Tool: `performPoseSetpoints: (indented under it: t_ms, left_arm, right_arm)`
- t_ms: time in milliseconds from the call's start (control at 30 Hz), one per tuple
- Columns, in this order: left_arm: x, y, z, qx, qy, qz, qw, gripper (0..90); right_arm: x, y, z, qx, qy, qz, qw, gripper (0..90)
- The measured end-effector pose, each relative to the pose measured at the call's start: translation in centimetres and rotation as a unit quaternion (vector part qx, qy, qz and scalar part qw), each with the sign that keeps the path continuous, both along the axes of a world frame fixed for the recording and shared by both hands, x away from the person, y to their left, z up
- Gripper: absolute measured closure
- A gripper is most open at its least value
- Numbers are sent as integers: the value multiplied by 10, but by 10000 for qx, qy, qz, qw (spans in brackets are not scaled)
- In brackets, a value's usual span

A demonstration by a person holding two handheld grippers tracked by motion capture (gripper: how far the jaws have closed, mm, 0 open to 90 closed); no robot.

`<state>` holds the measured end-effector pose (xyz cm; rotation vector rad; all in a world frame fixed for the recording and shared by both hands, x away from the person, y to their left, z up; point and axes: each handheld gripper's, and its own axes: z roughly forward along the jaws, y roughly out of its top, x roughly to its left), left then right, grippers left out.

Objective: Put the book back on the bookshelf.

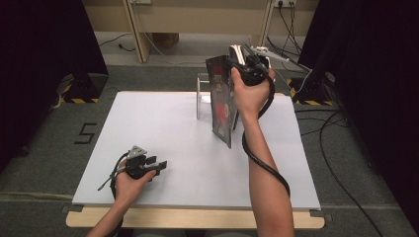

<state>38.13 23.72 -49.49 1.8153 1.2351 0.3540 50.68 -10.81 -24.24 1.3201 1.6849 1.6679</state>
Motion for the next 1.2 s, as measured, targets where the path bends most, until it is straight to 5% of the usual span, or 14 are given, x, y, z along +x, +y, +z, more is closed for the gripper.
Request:
performPoseSetpoints:
  t_ms: [1200]
  left_arm:
    - [1, 2, -1, -8, 9, 23, 10000, 442]
  right_arm:
    - [43, 23, 8, 34, -201, -193, 9996, 866]
